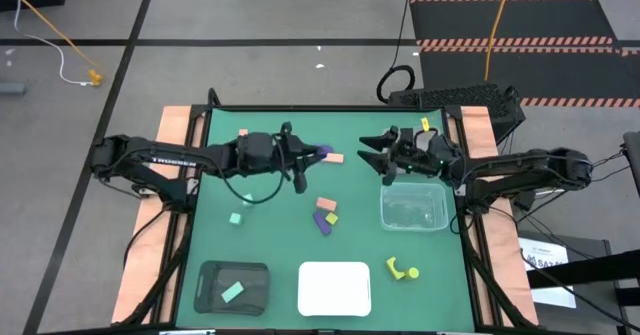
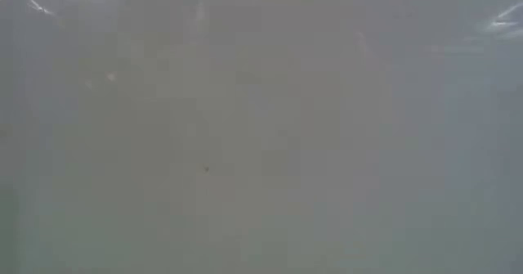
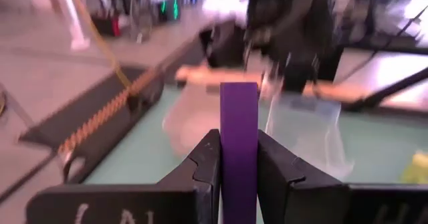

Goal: Sort & place blocks by color
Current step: Put bottom the left purple block into the gray bin

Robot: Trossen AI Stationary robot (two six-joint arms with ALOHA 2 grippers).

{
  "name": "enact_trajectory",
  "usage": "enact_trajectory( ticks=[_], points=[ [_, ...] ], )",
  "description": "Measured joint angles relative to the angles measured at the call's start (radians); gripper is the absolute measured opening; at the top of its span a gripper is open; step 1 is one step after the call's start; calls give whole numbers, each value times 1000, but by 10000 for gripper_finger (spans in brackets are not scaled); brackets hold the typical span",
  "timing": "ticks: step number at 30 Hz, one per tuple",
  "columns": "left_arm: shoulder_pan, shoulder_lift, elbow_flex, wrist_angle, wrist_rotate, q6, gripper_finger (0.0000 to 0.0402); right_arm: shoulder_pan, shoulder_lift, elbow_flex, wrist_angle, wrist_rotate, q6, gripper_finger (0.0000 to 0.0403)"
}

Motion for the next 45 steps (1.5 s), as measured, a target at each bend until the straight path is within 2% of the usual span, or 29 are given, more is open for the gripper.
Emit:
enact_trajectory(
  ticks=[4,8,11,17,28,31,40,45],
  points=[
    [0,1,0,121,11,38,57,29,54,0,142,18,-93,235],
    [-1,40,-1,194,10,2,57,40,109,25,259,19,-115,235],
    [-8,85,0,273,13,-29,57,43,143,76,236,17,-156,235],
    [-8,135,0,312,33,-79,57,44,178,169,88,12,-236,235],
    [-16,144,0,337,53,-55,60,45,185,178,19,-17,-185,234],
    [-16,144,0,338,62,-65,60,51,185,178,20,-17,-184,219],
    [-16,144,0,343,64,-71,60,76,185,178,26,-15,-184,138],
    [-16,144,0,344,64,-77,60,76,185,178,36,-16,-165,112]
  ],
)
